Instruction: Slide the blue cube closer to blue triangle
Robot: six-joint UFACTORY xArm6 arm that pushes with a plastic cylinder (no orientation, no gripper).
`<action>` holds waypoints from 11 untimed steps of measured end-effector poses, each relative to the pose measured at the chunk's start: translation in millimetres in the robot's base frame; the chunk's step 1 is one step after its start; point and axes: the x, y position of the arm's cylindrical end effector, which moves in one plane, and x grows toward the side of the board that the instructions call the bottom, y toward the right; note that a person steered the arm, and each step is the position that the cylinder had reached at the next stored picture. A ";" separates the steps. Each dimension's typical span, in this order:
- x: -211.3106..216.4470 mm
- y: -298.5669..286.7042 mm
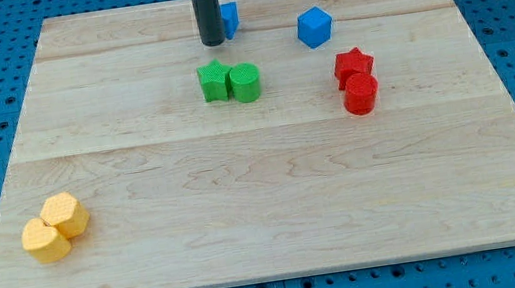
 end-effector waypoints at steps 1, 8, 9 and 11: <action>-22.1 24.7; 13.4 157.5; 13.3 123.0; -37.0 29.4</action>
